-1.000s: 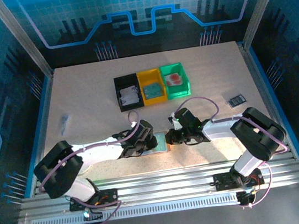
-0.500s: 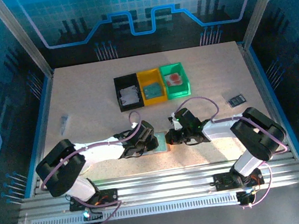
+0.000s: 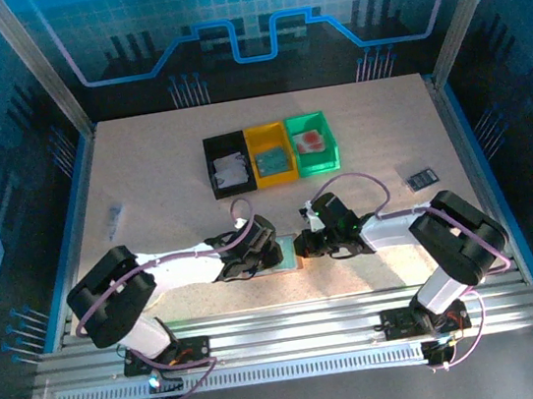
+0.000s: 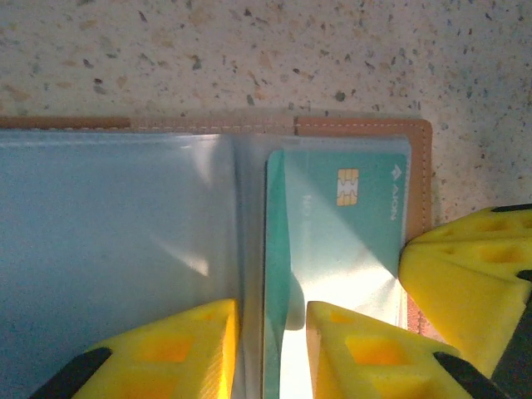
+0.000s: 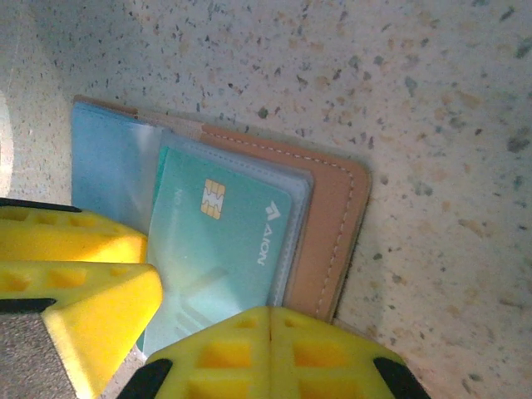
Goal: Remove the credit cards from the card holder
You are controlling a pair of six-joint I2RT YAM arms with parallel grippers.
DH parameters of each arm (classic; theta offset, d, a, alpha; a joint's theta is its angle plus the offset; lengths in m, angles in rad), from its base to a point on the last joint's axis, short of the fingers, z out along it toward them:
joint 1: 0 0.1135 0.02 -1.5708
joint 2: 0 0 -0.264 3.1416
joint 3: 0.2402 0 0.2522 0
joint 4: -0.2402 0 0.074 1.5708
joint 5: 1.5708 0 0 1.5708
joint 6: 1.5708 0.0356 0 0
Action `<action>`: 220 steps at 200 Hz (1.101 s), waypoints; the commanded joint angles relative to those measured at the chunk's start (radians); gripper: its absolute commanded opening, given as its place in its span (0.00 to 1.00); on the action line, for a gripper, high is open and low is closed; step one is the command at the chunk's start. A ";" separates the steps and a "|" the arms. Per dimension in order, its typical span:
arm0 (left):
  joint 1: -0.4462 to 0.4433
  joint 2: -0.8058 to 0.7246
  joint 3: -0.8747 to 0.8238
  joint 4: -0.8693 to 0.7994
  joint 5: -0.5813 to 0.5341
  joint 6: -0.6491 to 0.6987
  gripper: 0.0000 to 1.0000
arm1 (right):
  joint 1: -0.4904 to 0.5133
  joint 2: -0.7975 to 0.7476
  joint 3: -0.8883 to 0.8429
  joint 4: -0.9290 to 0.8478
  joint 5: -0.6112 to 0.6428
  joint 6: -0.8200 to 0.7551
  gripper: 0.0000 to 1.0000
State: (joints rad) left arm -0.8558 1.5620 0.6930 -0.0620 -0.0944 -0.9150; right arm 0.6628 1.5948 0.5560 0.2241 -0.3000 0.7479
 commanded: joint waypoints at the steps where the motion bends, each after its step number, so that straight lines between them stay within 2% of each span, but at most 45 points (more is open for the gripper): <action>1: -0.006 0.033 0.000 -0.025 -0.022 0.008 0.29 | 0.025 0.068 -0.037 -0.050 0.037 0.010 0.01; 65: -0.008 0.025 -0.023 0.011 -0.024 -0.011 0.27 | 0.042 0.104 -0.033 -0.020 0.031 0.021 0.00; 114: -0.008 0.005 -0.038 0.035 -0.025 -0.022 0.21 | 0.054 0.123 -0.031 0.002 0.029 0.032 0.00; 220: -0.008 -0.070 -0.101 0.126 -0.032 -0.044 0.19 | 0.075 0.144 -0.026 0.020 0.022 0.040 0.00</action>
State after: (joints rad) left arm -0.8562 1.5108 0.6174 0.0025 -0.1543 -0.9443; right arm 0.6804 1.6604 0.5568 0.3576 -0.3172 0.7853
